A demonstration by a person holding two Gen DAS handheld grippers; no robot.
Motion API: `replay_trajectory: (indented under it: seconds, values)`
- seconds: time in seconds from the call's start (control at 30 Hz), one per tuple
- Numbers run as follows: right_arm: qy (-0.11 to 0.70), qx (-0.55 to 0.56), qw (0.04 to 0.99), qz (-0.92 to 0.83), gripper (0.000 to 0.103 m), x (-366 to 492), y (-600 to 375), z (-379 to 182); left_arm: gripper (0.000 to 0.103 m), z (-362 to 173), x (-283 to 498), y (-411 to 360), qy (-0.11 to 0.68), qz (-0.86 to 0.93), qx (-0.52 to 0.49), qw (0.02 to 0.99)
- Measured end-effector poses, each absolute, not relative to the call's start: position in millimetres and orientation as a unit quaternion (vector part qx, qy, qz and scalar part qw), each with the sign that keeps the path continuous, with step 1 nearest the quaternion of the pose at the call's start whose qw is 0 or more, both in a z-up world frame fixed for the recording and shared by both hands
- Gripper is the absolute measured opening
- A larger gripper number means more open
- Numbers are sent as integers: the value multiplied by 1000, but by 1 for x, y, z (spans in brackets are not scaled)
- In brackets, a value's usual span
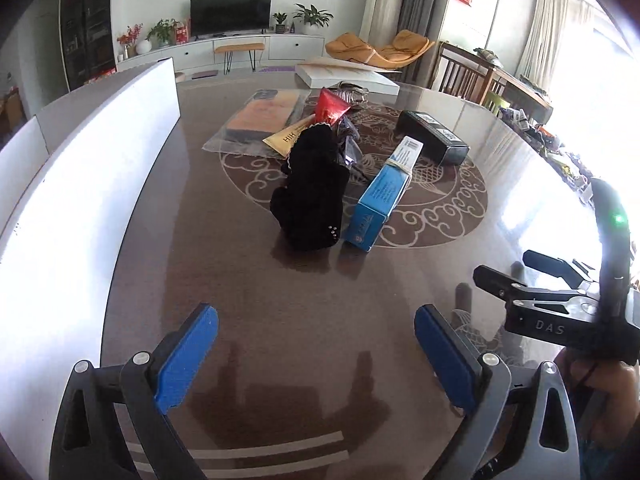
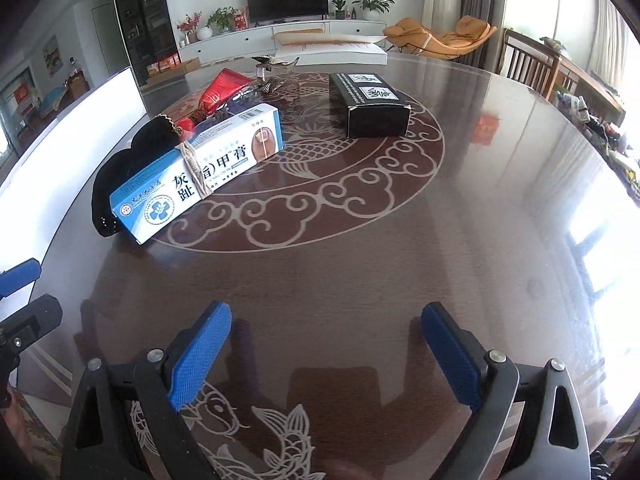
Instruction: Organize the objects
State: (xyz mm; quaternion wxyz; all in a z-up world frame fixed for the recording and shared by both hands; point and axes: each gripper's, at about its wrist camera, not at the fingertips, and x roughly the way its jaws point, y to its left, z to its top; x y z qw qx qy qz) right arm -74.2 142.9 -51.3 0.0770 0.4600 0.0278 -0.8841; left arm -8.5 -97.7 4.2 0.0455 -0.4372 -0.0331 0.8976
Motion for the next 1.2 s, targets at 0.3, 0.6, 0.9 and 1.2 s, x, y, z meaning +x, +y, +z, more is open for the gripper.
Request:
replay_trajectory:
  seconds: [0.3,0.6,0.9,1.2]
  values:
    - [10,437,74,-897,98,-83,160,-55,100,-20,-37,-108,-29,892,-452,9]
    - [28,443,71,-893,103,-82,152,-60,101,-25,-39,-104,5,894,-447,5]
    - [40,446,68,-892,103,-82,149,-61,103,-26,-39,-103,7,893,-450,9]
    - [39,446,68,-892,103,-82,149,-61,103,-26,-39,-103,7,893,-449,8]
